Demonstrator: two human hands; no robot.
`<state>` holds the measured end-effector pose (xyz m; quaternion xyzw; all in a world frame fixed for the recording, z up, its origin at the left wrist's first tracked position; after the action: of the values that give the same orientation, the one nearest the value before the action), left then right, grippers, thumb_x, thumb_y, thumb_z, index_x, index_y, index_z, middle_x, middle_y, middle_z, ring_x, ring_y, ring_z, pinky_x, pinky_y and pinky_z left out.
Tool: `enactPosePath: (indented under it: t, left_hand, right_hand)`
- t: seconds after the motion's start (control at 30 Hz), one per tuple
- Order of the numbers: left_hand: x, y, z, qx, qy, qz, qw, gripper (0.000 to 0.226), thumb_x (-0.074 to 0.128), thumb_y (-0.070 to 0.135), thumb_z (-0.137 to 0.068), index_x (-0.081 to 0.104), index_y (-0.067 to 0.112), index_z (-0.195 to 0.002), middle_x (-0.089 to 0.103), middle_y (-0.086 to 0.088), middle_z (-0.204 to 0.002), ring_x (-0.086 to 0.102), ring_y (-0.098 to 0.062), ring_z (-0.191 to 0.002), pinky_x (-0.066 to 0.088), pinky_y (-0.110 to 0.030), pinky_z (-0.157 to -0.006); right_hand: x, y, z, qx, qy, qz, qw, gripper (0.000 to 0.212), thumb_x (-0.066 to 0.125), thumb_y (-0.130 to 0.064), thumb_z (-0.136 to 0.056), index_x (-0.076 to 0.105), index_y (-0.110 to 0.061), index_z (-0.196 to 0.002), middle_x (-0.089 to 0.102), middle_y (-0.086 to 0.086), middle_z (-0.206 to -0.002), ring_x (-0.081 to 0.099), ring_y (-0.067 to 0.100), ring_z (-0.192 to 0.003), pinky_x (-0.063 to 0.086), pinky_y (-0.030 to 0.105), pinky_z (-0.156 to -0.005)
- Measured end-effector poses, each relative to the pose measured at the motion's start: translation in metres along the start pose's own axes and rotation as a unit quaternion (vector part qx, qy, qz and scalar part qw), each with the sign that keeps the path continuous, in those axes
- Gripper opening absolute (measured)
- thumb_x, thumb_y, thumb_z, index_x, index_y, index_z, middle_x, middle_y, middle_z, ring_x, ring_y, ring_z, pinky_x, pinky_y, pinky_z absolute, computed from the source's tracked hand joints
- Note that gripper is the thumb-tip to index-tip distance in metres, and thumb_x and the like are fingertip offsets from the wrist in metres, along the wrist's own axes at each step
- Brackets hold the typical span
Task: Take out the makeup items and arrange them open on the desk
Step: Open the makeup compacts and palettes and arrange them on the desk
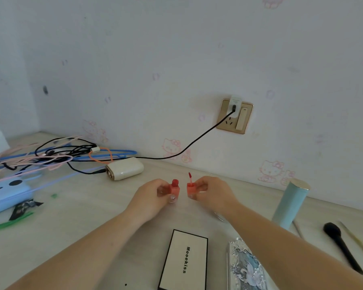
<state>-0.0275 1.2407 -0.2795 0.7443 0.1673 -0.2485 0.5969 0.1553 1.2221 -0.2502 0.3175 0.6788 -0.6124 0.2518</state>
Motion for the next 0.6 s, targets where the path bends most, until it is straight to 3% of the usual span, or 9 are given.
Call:
enactPosePath:
  t: [0.13,0.23,0.5,0.6]
  left_hand:
    - [-0.001,-0.003,-0.003,0.001,0.001,-0.005,1.000,0.020,0.076,0.023,-0.073,0.066,0.024,-0.091,0.071,0.005,-0.093,0.065,-0.007,-0.086,0.046,-0.017,-0.080]
    - [-0.001,-0.004,-0.004,0.006,0.006,-0.016,1.000,0.022,0.076,0.024,-0.072,0.067,0.023,-0.092,0.070,0.007,-0.090,0.063,-0.004,-0.082,0.040,-0.010,-0.072]
    - [0.000,-0.004,-0.005,0.011,0.013,-0.019,1.000,0.024,0.076,0.026,-0.071,0.066,0.024,-0.092,0.069,0.006,-0.092,0.064,-0.008,-0.088,0.043,-0.017,-0.078]
    - [0.002,-0.005,-0.004,0.005,0.014,-0.009,1.000,0.038,0.077,0.025,-0.072,0.061,0.022,-0.106,0.068,0.005,-0.095,0.064,-0.011,-0.092,0.046,-0.021,-0.085]
  right_hand:
    - [0.007,0.000,-0.002,0.016,0.008,0.048,0.999,0.020,0.067,-0.044,-0.075,0.066,-0.030,-0.089,0.071,-0.018,-0.083,0.061,0.002,-0.088,0.047,0.023,-0.081]
    - [0.010,-0.001,-0.002,0.008,-0.004,0.072,0.997,0.016,0.066,-0.040,-0.075,0.065,-0.032,-0.089,0.068,-0.020,-0.078,0.059,0.001,-0.086,0.041,0.030,-0.096]
    - [0.014,0.003,-0.007,0.000,-0.005,0.103,0.995,0.023,0.062,-0.042,-0.078,0.066,-0.031,-0.098,0.071,-0.016,-0.095,0.057,0.005,-0.092,0.028,0.038,-0.109]
    - [0.013,0.003,-0.007,0.006,-0.022,0.127,0.992,0.034,0.063,-0.046,-0.078,0.064,-0.031,-0.109,0.066,-0.013,-0.109,0.052,0.009,-0.095,0.026,0.041,-0.111]
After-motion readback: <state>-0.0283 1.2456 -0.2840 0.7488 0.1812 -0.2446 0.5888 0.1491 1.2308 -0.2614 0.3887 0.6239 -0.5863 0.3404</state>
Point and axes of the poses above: each hand's wrist, its own z-axis away from the middle knuckle, its own x-axis out of the palm, y = z × x, the point moved 4 cm from there along -z, towards the middle knuckle
